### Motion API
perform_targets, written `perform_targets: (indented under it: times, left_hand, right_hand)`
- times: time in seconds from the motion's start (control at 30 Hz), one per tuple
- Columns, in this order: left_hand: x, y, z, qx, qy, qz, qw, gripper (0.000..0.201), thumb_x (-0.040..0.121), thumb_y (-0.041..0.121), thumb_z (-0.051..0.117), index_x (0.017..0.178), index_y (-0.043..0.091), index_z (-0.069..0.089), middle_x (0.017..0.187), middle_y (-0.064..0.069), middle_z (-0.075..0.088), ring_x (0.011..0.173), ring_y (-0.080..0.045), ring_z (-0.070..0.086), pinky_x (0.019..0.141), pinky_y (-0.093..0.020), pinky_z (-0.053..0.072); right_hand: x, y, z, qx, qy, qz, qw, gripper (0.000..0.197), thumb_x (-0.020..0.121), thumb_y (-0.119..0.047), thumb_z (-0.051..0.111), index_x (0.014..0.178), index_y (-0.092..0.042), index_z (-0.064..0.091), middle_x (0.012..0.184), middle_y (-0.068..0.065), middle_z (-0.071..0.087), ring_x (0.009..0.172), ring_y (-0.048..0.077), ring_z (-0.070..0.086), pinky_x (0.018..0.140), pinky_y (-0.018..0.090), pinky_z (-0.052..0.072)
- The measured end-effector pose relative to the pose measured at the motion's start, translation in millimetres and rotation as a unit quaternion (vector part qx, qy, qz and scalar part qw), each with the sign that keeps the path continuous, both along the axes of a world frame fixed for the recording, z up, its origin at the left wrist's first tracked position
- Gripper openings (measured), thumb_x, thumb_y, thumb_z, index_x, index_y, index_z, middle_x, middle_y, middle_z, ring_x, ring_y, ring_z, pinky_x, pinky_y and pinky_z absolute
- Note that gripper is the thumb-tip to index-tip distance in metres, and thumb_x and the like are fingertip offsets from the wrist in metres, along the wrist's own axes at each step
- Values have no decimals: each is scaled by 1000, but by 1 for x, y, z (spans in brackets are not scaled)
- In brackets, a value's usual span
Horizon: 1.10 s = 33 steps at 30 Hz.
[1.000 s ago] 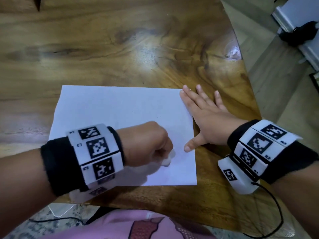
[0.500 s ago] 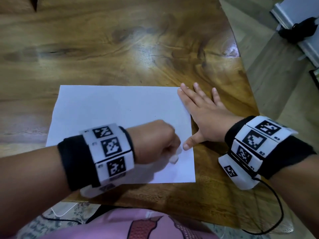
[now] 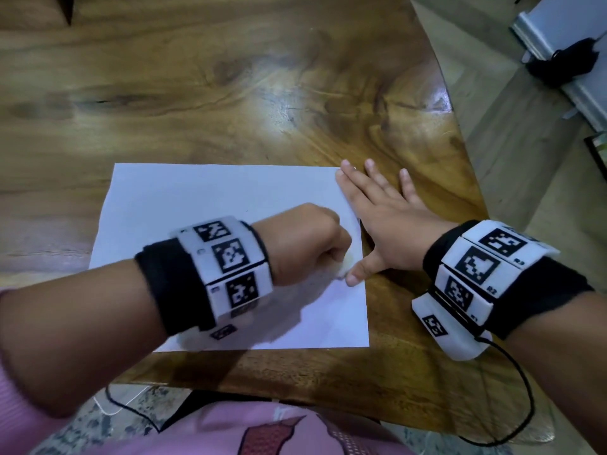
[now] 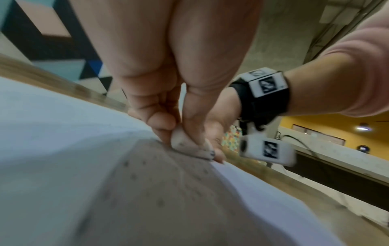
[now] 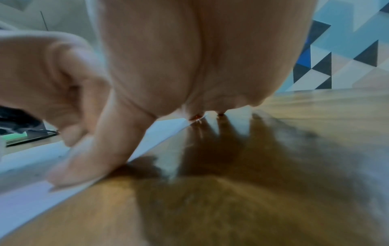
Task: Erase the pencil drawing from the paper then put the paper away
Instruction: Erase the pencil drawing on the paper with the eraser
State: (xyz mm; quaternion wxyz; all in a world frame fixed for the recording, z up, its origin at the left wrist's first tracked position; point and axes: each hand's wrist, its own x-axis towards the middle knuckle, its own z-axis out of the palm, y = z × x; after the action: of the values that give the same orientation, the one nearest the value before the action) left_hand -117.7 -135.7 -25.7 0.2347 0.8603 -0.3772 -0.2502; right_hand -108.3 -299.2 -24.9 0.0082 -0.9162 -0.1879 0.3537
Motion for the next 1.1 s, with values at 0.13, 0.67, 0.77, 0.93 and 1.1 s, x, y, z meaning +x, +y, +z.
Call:
perform_targets:
  times: [0.13,0.67,0.77,0.93,1.1]
  left_hand:
    - [-16,12,-5,-2,21,-1,1000,18,75,23,49,64,15,61,70,-3,61,66,-19,55,60,-29,41]
    - [3,10,-6,5,-26,3,1000,14,77,24,55,70,14,63,74,-6,65,68,-23,56,63,-30,41]
    - [-17,28,-8,37,43,-60,997,8,78,19,60,73,14,65,75,5,58,70,-14,56,67,-29,47]
    - [26,9,-2,22,-59,34,997,9,79,19,57,83,12,62,78,-3,53,75,-24,53,68,-28,37]
    - [-4,31,-6,-24,-36,-27,999,13,78,17,56,65,13,56,72,-6,55,66,-24,51,60,-27,34]
  right_hand:
    - [1,0,0,-10,0,-1,1000,144,52,-70,71,141,-22,-31,146,-11,-41,134,15,-38,111,53,-19]
    - [1,0,0,-5,1,0,1000,145,51,-71,70,141,-22,-31,147,-11,-39,135,15,-37,111,54,-18]
    - [1,0,0,-5,1,-1,1000,145,51,-71,71,141,-22,-31,147,-11,-39,135,15,-37,111,53,-19]
    - [0,2,0,-14,3,-2,1000,144,52,-71,71,140,-22,-32,146,-11,-41,134,16,-38,112,53,-18]
    - [1,2,1,-17,8,-6,1000,145,51,-70,71,139,-23,-34,145,-13,-42,133,13,-39,111,52,-20]
